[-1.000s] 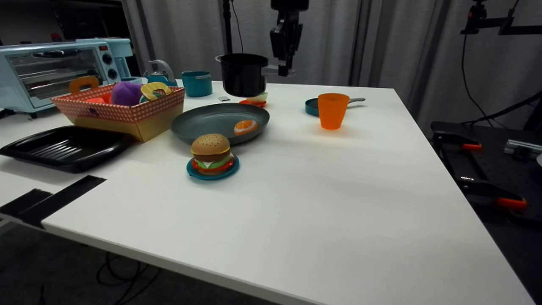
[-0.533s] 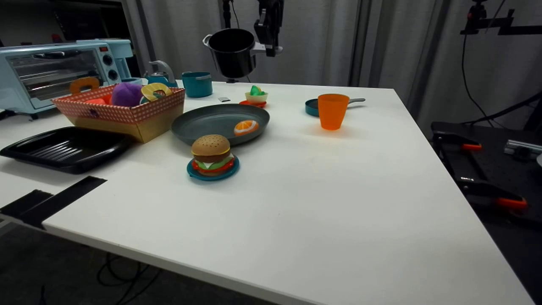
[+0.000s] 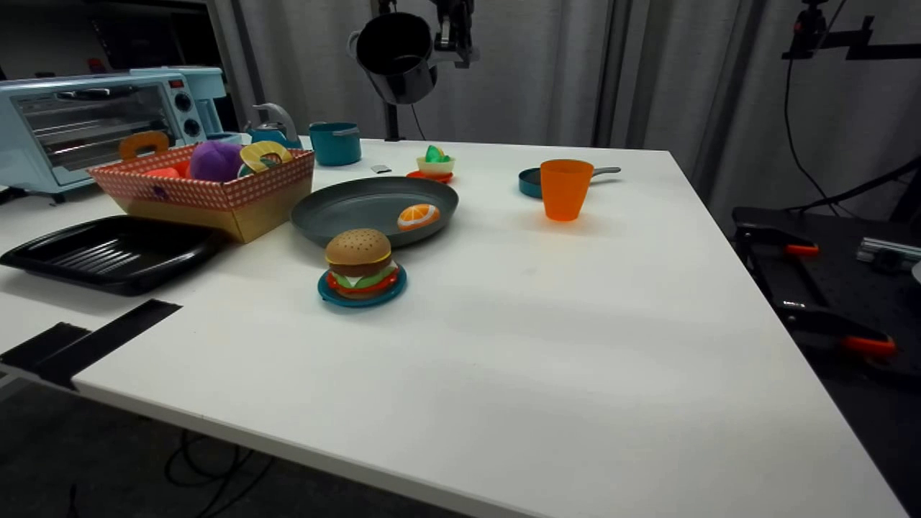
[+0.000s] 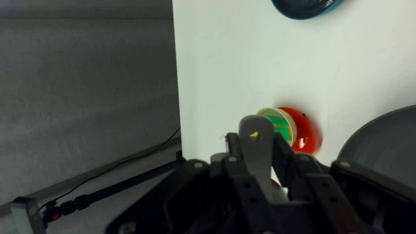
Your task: Pour the contents of the black pot into the grey plate
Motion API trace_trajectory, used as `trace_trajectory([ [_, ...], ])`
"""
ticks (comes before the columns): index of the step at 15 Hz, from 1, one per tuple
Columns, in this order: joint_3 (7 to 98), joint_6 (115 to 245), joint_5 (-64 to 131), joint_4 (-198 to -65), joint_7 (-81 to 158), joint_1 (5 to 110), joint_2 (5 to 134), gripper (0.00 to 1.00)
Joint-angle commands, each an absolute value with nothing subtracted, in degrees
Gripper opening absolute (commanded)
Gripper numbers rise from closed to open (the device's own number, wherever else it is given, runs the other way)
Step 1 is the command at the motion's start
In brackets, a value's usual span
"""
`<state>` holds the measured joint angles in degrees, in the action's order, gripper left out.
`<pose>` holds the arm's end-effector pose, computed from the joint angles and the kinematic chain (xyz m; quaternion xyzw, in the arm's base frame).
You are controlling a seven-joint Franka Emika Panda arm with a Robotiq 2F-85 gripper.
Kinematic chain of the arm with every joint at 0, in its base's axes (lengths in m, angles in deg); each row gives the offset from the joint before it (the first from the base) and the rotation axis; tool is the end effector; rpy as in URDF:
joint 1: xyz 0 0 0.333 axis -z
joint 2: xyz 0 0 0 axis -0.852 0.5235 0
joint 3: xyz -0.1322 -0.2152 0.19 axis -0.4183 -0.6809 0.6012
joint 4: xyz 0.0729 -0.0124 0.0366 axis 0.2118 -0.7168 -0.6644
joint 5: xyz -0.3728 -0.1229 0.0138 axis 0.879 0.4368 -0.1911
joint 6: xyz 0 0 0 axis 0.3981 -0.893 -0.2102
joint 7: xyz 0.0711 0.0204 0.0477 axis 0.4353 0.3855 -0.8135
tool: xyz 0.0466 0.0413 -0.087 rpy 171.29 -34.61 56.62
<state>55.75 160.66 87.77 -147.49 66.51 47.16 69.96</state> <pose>0.6132 0.0668 0.3559 0.9035 0.0730 0.0832 0.4140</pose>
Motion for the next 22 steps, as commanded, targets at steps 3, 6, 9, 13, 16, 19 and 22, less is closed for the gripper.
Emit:
trace_trajectory([
  [3,57.53,151.74,101.62,-144.73,69.22,44.99,73.7,0.07],
  [6,58.9,148.31,107.0,-144.42,68.71,44.54,74.85,0.07],
  [9,60.01,145.22,111.77,-144.16,68.11,44.4,76.13,0.07],
  [13,60.9,141.24,117.33,-143.9,66.83,44.5,78.18,0.07],
  [16,61.02,138.31,122.53,-143.6,65.98,44.27,79.88,0.07],
  [19,61.37,136.21,126.76,-142.93,64.46,44.35,81.66,0.07],
  [22,61.72,135.22,130.29,-142.23,62.64,44.47,83.24,0.07],
])
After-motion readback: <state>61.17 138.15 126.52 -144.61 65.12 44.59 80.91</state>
